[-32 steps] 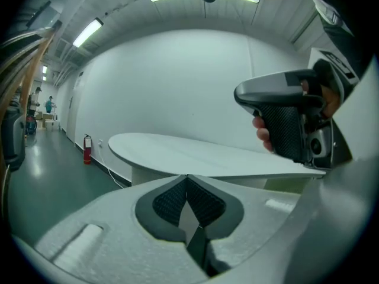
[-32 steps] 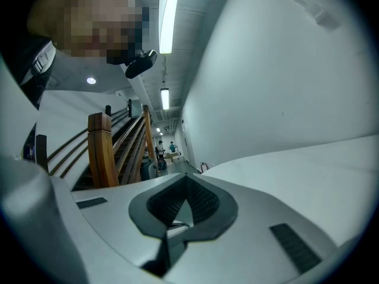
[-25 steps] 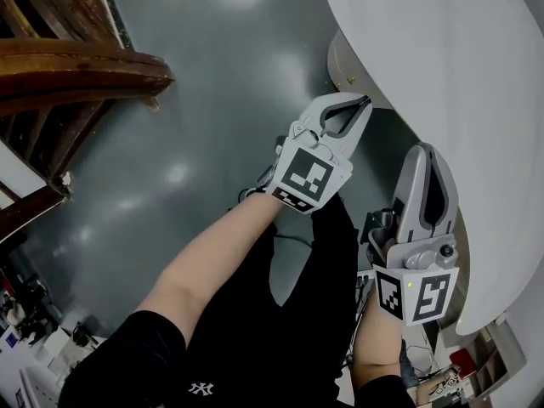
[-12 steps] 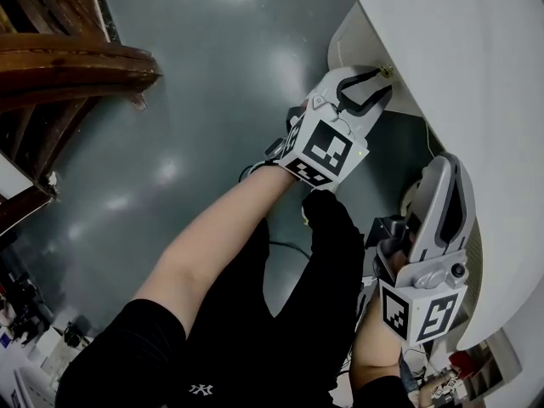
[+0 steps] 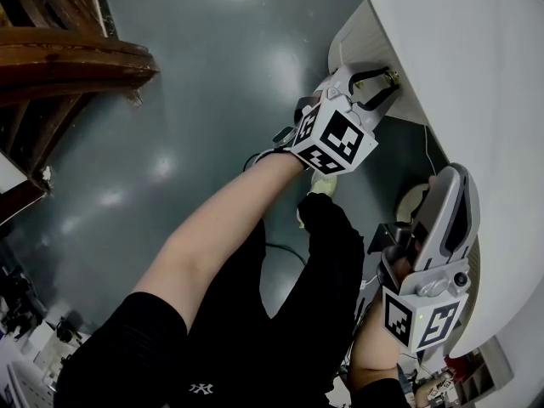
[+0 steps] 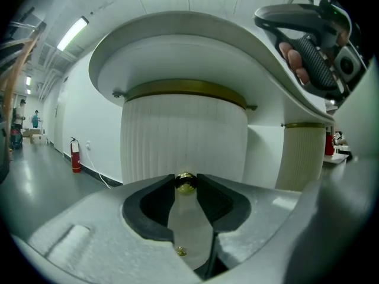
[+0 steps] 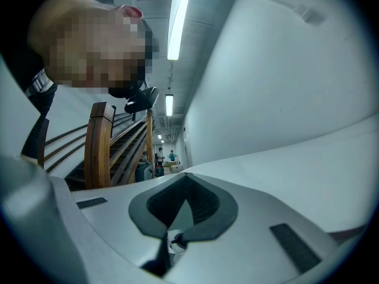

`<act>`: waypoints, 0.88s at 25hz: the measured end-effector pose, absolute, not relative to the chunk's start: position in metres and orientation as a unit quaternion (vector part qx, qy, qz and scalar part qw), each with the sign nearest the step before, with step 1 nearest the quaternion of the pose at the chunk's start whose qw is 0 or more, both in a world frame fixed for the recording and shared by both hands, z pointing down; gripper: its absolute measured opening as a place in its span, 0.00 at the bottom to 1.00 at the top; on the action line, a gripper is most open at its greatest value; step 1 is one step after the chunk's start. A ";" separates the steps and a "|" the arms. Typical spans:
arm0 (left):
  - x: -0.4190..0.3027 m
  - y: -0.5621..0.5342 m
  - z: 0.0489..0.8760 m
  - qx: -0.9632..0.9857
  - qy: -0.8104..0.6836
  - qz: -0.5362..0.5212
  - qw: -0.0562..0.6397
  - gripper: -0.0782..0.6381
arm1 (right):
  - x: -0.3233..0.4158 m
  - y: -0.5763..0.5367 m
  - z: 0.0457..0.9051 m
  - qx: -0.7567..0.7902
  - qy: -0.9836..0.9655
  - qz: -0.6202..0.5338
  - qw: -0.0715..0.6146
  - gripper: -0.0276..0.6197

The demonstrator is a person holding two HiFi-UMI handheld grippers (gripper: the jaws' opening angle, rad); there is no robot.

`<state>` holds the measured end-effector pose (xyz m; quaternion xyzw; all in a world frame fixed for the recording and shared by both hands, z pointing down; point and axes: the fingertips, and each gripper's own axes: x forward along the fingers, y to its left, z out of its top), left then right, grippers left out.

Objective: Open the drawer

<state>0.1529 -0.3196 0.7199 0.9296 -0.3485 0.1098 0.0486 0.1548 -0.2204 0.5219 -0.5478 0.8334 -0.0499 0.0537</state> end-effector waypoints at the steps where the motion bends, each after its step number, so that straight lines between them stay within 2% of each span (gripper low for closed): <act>1: 0.154 -0.320 0.720 0.930 -0.346 0.109 0.049 0.27 | 0.155 -0.221 0.522 -0.547 0.834 -0.050 0.053 0.06; 22: 0.133 -0.305 0.725 0.928 -0.341 0.133 0.074 0.26 | 0.145 -0.213 0.527 -0.555 0.826 -0.089 0.034 0.06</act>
